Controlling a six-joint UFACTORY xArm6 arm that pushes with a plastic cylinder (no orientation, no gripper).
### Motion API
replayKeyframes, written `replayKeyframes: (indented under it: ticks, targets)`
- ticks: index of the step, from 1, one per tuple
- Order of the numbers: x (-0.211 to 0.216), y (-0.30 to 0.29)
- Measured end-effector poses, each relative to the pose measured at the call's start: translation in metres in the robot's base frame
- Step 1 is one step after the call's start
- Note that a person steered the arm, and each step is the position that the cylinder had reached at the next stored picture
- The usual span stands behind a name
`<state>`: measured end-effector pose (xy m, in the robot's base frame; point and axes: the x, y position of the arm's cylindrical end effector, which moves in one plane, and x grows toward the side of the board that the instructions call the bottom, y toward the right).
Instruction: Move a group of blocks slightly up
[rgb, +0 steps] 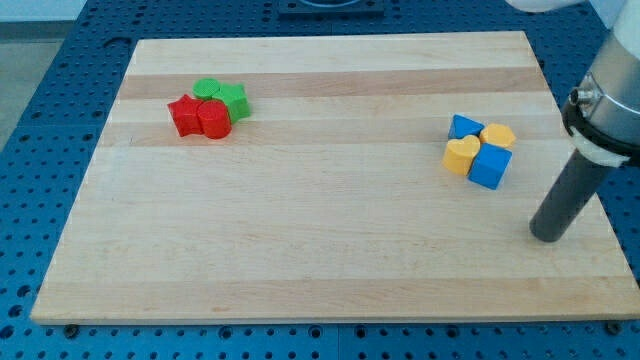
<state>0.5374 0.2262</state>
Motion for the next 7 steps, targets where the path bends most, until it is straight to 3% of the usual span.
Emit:
replayKeyframes:
  ticks: [4,7]
  targets:
    - [-0.074,0.015]
    - [-0.099,0.009]
